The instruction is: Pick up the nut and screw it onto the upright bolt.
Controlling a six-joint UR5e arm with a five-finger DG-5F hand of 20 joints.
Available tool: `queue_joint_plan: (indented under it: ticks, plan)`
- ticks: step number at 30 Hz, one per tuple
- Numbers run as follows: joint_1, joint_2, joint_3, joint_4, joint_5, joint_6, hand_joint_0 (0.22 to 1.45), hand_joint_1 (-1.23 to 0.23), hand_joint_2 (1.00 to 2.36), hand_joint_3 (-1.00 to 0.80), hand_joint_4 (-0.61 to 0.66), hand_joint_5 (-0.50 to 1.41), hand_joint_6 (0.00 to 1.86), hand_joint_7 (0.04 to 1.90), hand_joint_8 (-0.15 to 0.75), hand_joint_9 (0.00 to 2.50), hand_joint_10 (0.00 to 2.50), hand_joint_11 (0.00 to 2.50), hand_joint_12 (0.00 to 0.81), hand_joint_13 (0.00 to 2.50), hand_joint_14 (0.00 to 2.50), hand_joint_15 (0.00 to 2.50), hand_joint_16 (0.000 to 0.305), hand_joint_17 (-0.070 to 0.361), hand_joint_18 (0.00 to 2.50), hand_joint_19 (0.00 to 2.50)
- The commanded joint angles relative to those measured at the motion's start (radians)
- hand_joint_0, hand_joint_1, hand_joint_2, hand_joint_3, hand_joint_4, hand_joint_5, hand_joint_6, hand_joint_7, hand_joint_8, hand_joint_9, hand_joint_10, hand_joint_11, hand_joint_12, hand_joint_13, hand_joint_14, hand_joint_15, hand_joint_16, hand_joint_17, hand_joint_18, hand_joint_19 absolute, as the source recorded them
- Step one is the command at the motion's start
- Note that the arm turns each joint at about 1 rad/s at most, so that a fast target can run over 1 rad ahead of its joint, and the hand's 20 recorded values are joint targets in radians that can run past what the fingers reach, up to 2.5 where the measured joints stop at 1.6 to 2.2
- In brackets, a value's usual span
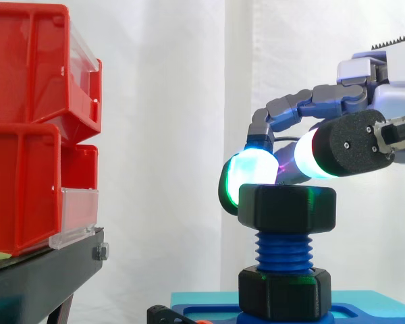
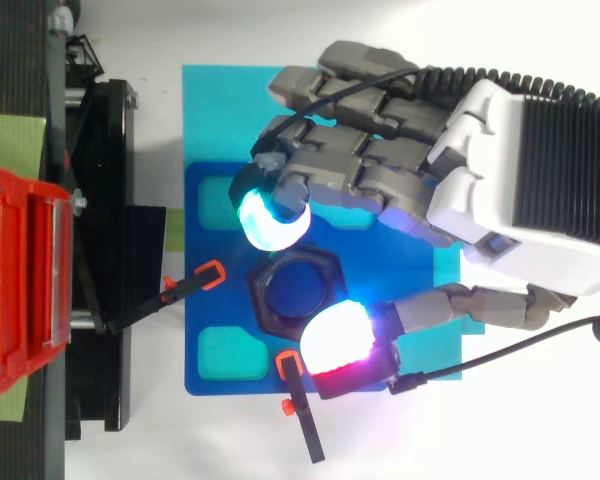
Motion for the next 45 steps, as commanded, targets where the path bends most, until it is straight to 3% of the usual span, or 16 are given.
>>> queue_joint_plan:
  ticks: [1, 12, 17, 20, 26, 33, 36, 42, 45]
  plan:
    - [-0.003, -0.001, 0.0, -0.011, -0.005, 0.0, 0.52, -0.51, 1.0, -0.5, 0.29, -0.02, 0.5, 1.28, 0.313, 0.8, 0.0, 0.17, 0.358, 0.45, 0.0, 0.0, 0.044, 0.099, 0.31, 0.08]
    - [-0.016, 0.0, 0.0, -0.046, -0.014, 0.0, 0.53, -0.5, 1.0, -0.5, 0.14, 0.04, 0.5, 1.36, 0.292, 1.27, 0.01, 0.26, 0.317, 0.78, 0.0, 0.07, 0.037, 0.083, 0.6, 0.2]
    - [-0.02, 0.003, 0.0, -0.055, -0.045, 0.0, 0.53, -0.47, 1.0, -0.5, 0.06, 0.08, 0.5, 1.35, 0.242, 1.51, 0.01, 0.29, 0.293, 0.92, 0.0, 0.1, 0.034, 0.076, 0.72, 0.26]
    - [-0.022, 0.016, 0.0, -0.059, -0.05, 0.0, 0.53, -0.43, 1.0, -0.5, 0.04, 0.1, 0.5, 1.36, 0.173, 1.67, 0.01, 0.31, 0.273, 1.02, 0.0, 0.09, 0.032, 0.072, 0.84, 0.29]
    - [-0.023, 0.051, 0.0, -0.105, -0.05, 0.0, 0.51, -0.35, 1.0, -0.5, 0.04, 0.11, 0.5, 1.39, 0.174, 1.86, 0.01, 0.37, 0.252, 1.15, 0.0, 0.1, 0.03, 0.067, 0.96, 0.35]
    - [-0.023, 0.095, 0.0, -0.14, -0.051, -0.003, 0.5, -0.27, 1.0, -0.5, 0.08, 0.04, 0.51, 1.27, 0.258, 1.72, 0.01, 0.37, 0.285, 1.06, 0.0, 0.13, 0.036, 0.081, 0.87, 0.35]
    - [-0.025, 0.137, 0.001, -0.141, -0.051, -0.002, 0.49, -0.26, 1.0, -0.5, 0.15, 0.0, 0.51, 1.16, 0.273, 1.62, 0.01, 0.38, 0.303, 1.01, 0.0, 0.14, 0.04, 0.09, 0.83, 0.37]
    - [-0.032, 0.151, 0.018, -0.135, -0.065, -0.002, 0.48, -0.26, 1.0, -0.5, 0.21, -0.08, 0.5, 0.85, 0.262, 1.26, 0.01, 0.23, 0.326, 0.82, 0.0, 0.12, 0.045, 0.101, 0.68, 0.37]
    - [-0.036, 0.147, 0.02, -0.111, -0.099, -0.012, 0.47, -0.25, 1.0, -0.5, 0.17, -0.13, 0.5, 0.73, 0.252, 0.94, 0.0, 0.07, 0.352, 0.6, 0.0, 0.06, 0.049, 0.109, 0.45, 0.3]
